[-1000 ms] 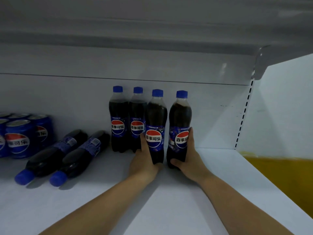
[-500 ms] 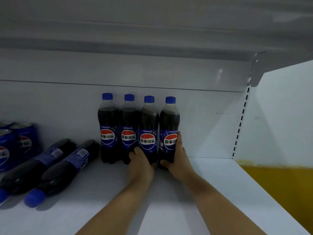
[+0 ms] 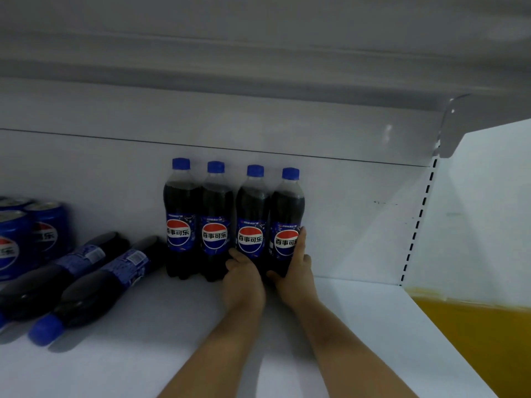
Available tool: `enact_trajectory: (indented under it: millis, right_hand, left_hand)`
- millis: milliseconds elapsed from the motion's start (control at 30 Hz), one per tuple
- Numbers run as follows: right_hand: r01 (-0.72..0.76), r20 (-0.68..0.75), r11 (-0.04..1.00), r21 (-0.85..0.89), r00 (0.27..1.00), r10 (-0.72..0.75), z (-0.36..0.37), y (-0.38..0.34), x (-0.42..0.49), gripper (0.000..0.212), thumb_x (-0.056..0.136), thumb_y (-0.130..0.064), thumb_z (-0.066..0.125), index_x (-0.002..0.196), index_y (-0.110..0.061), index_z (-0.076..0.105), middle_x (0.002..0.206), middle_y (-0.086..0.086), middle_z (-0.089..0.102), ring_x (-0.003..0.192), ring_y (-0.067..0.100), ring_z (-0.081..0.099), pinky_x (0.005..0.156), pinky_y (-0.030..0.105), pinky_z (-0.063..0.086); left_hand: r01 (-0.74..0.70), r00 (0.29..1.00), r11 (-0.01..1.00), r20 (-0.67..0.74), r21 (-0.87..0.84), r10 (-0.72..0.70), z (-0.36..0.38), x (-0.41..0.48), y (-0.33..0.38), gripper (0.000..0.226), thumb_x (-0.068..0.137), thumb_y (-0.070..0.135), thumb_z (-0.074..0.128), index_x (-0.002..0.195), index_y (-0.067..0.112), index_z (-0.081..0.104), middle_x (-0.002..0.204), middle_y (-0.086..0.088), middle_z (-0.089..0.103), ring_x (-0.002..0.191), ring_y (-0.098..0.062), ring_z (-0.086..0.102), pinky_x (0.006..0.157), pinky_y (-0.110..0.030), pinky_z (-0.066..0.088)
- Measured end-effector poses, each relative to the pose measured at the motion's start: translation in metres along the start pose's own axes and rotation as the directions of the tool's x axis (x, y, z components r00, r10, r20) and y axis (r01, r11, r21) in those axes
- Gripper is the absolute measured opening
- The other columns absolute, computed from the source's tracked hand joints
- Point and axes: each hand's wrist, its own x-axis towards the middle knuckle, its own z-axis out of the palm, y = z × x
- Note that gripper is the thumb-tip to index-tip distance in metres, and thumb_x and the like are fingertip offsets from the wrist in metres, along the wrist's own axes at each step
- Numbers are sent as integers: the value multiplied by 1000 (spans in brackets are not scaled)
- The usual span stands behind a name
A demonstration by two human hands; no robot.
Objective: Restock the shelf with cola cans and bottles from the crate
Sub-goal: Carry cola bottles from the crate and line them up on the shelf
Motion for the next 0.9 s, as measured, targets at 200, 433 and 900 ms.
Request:
enact_trajectory:
  millis: [200,433,900]
  right_hand:
    - [-17,68,1000,2,998,17,-9,-2,-3,111,82,-16,69,144,-32,-22,139,16,32,129,33,41,106,41,34]
    - [-17,56,1000,-5,998,17,-43,-6,-27,104,85,-20,67,147,-31,-16,141,18,29,125,34,44,100,39,39]
    - [-9,-412,975,222,905,102,-136,-19,-183,91,85,-23,67,149,-31,3,140,7,41,114,15,48,99,35,41]
  left_hand:
    - [48,999,998,24,-45,-47,-12,-18,11,74,97,15,46,145,-7,-5,145,-20,30,116,-23,55,89,-27,47]
    - [9,998,982,65,-188,4,-39,-57,9,62,95,25,52,144,3,22,145,-15,30,123,-29,48,95,-34,43]
    - [-296,910,562,-49,-772,412,-95,-155,30,59,88,24,63,140,23,37,108,1,57,90,-14,56,79,-24,42]
